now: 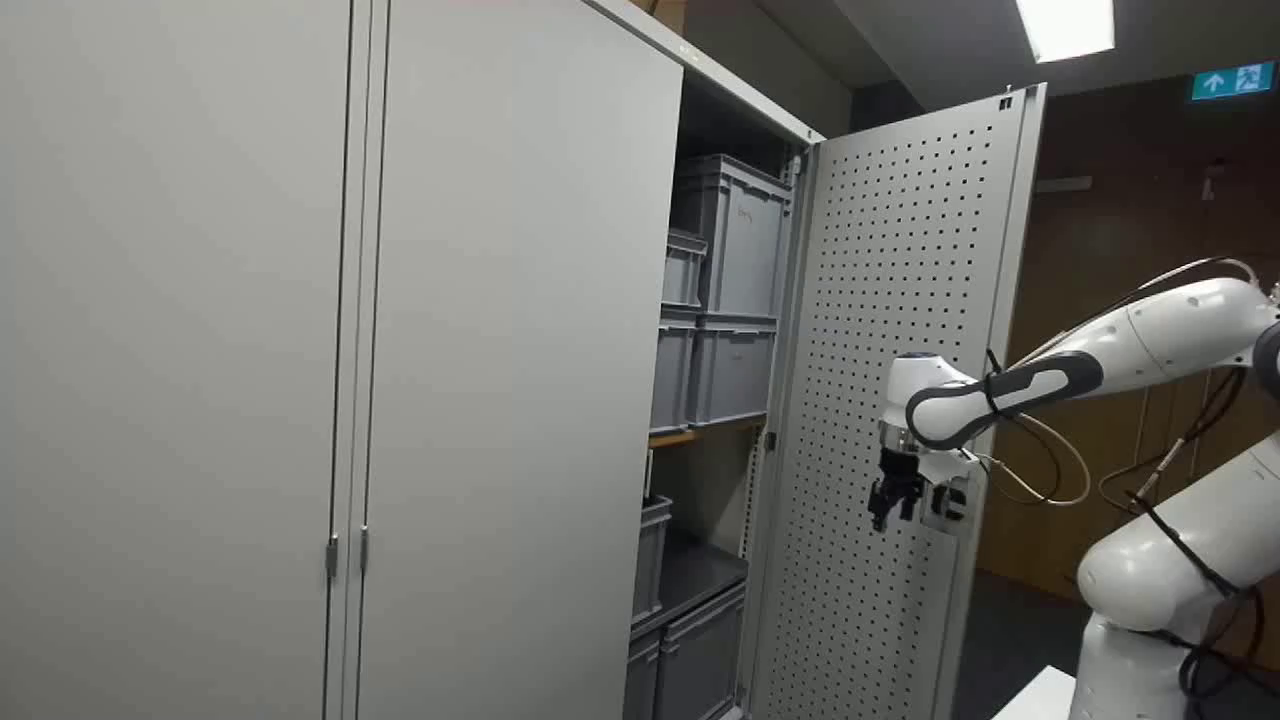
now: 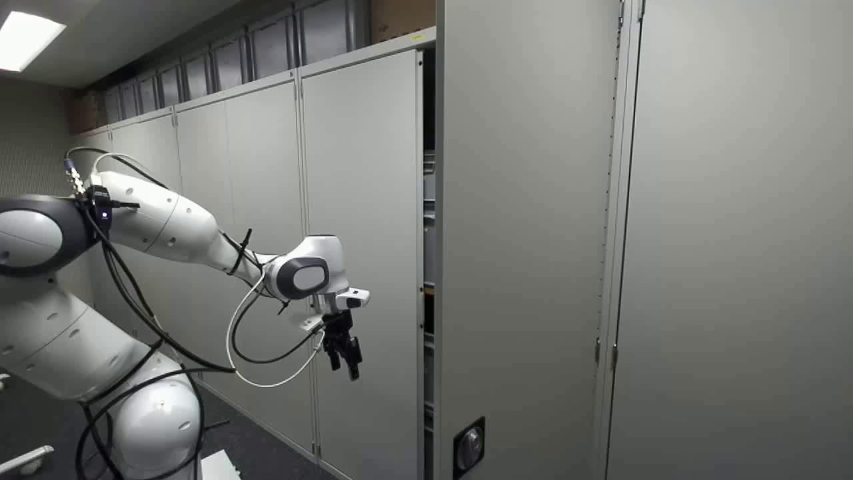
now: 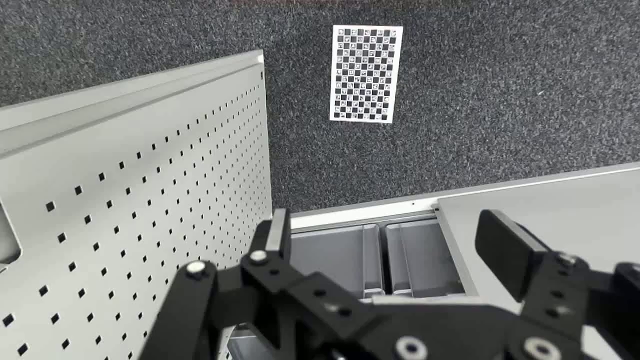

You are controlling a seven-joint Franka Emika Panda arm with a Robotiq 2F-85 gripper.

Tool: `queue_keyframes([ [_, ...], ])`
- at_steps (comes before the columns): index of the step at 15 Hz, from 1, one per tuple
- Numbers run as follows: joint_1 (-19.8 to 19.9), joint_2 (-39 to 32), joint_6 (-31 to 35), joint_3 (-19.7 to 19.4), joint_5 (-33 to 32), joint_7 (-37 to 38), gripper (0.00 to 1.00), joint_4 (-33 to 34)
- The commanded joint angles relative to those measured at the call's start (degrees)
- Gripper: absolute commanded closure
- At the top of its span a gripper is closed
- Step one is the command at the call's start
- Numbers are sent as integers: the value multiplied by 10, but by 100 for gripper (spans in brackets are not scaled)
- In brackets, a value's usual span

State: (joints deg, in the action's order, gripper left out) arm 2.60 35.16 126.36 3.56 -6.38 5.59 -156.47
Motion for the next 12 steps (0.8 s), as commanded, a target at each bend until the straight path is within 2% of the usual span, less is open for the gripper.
queue_keyframes([
  [1,-3,0,-2,-3,-2,1,0,1],
  [7,-3,0,-2,-3,-2,1,0,1],
  [12,32,50,-32,9,-74,24,0,-17],
])
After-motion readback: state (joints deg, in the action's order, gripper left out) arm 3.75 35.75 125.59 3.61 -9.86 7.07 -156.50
